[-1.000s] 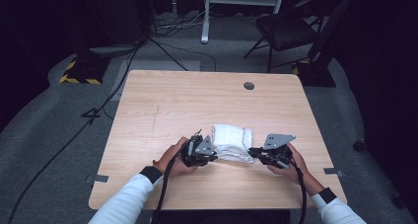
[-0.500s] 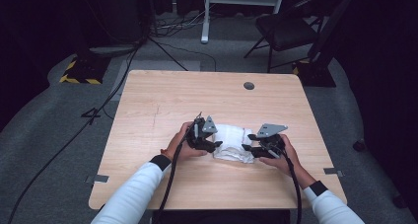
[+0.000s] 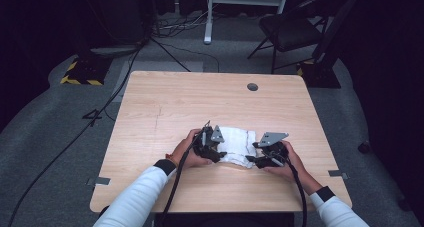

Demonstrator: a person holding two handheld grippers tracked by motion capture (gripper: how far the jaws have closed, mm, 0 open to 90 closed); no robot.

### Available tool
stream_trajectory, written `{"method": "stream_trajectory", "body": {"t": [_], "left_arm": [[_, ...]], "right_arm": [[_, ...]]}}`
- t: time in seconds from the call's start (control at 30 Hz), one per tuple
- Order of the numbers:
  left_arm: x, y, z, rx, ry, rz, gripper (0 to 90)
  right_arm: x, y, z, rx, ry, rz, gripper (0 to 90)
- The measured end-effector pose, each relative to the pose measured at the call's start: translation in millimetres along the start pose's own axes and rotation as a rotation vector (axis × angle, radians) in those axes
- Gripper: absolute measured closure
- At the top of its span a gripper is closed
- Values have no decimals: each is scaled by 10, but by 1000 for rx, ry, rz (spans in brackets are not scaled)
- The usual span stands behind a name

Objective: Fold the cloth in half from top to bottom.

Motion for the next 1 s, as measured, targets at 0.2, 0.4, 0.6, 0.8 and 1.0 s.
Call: {"method": "stream_trajectory", "body": {"t": [0.2, 0.4, 0.6, 0.8, 1.0], "left_arm": [[27, -8, -16, 7, 24, -18, 322], [9, 22, -13, -1, 22, -13, 279], [-17, 105, -28, -6, 14, -26, 241], [-11, 240, -48, -18, 8, -45, 222], [79, 378, -55, -66, -9, -25, 224]], "right_arm": [[78, -1, 6, -3, -24, 4, 374], [93, -24, -15, 0, -9, 38, 321], [61, 28, -30, -3, -3, 20, 333], [5, 128, -78, 5, -16, -18, 330], [-28, 202, -115, 19, -19, -36, 353]]}}
Point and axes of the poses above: each handheld gripper's, and its own axes: y roughly backward along the jaws, x roughly out of its underside, z roughly to its left, the point moved 4 cm from there along -y, roughly forward along the jaws, and after that the axes turned 10 degrees about x, right-handed, at the moved point
